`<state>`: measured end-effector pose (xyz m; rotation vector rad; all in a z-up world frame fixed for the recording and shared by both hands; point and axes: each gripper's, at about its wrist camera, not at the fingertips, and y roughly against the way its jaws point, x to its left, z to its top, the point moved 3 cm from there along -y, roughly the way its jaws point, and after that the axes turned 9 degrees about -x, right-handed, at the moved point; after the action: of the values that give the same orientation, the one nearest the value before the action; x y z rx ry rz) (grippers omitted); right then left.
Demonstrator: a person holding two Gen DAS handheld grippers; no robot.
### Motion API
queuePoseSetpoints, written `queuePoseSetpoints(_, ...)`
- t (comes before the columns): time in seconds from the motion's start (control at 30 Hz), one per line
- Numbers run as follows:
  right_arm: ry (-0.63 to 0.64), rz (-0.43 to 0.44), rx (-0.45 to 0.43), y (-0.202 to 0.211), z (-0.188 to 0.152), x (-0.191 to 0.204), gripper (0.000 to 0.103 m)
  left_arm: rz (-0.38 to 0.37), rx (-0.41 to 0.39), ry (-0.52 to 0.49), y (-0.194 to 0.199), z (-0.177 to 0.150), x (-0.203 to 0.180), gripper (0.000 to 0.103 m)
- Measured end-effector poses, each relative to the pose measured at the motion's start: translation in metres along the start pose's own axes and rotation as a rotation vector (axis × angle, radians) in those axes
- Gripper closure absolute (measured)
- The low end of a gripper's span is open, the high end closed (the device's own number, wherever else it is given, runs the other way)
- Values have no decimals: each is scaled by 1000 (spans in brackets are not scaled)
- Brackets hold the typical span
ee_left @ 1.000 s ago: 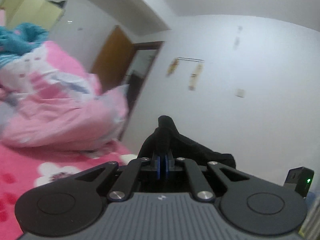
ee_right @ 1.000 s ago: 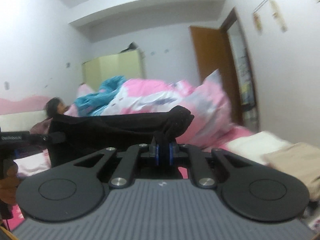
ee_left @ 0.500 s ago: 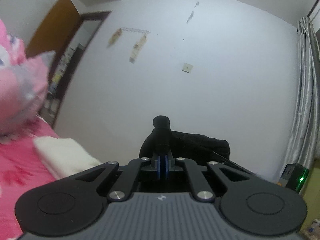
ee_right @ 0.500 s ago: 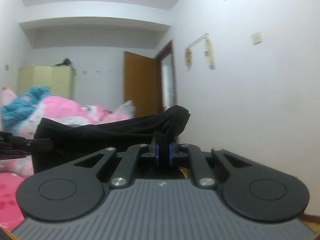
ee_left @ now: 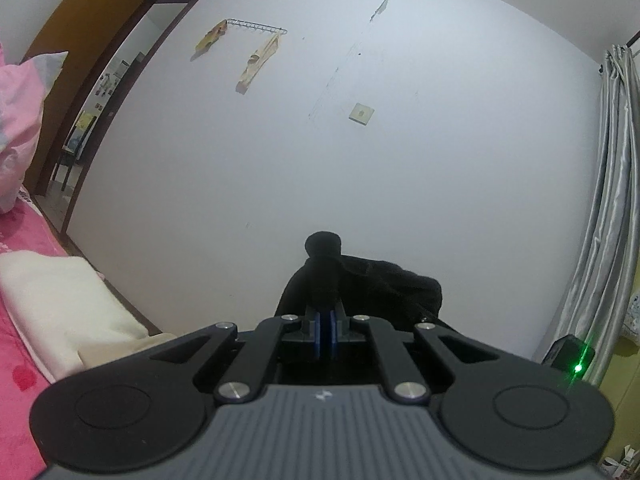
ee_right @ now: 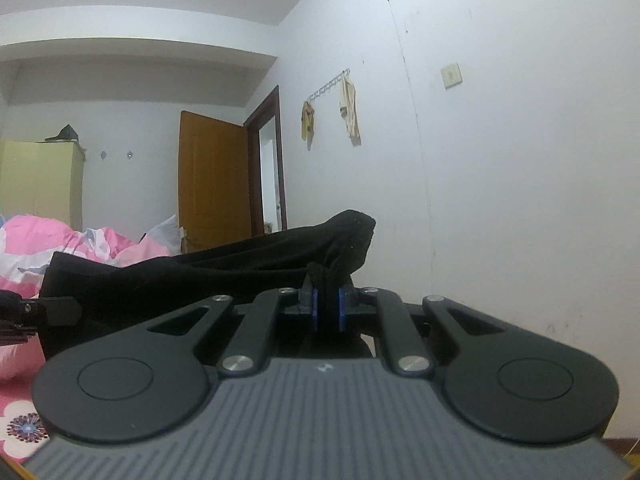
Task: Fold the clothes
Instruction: 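Lift the black shirt off the bedspread with both grippers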
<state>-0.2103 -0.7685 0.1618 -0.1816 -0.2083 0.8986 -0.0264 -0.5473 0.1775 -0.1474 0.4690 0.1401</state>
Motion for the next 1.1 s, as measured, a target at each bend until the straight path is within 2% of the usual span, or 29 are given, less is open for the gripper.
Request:
queuePoseSetpoints(0.13,-31,33,17,4,-10,18,96,30,4,-7,25,1,9,98)
queuePoseSetpoints(0.23,-55,85,28,12,-10,43,96,55,-17,-6,63,13,13,98)
queuePoseSetpoints(0.43,-102,237,53,51,3,109,96,122,-94,-1,169,39,15,98)
queuePoseSetpoints(0.57,-147,363,106,65,2,170,96,208,-143,5,245,48,23,98)
queuePoseSetpoints(0.7,-196,512,206,81,-13,237,96,332,-198,73,329,48,49,98)
queuePoseSetpoints(0.8,-221,629,313,84,-40,301,96,473,-224,122,388,44,78,98)
queuePoseSetpoints(0.93,-224,782,516,78,-101,409,95,682,-237,210,455,32,137,98)
queuePoseSetpoints(1.03,-226,832,675,79,-152,488,94,836,-230,296,499,13,195,98)
queuePoseSetpoints(1.1,-212,823,781,72,-190,525,92,913,-218,363,520,0,234,98)
